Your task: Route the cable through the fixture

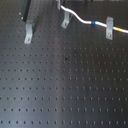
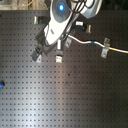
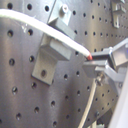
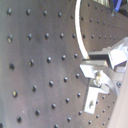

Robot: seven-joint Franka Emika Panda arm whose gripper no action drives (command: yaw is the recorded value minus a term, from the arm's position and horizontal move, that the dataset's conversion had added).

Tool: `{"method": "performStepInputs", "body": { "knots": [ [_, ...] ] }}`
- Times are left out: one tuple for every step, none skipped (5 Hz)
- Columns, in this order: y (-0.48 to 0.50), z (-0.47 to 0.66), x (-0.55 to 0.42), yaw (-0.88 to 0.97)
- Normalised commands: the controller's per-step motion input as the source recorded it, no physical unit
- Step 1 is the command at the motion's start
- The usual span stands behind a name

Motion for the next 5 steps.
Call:
{"method": "performStepInputs", "body": {
  "knots": [
    [0.058,0.37,0.01,0.33],
    [0.032,0.41,0.05,0.29],
    [0.031,0.38,0.057,0.27],
    [0.021,0.4,0.045,0.21],
    [0.099,0.29,0.228,0.14]
  ]
}}
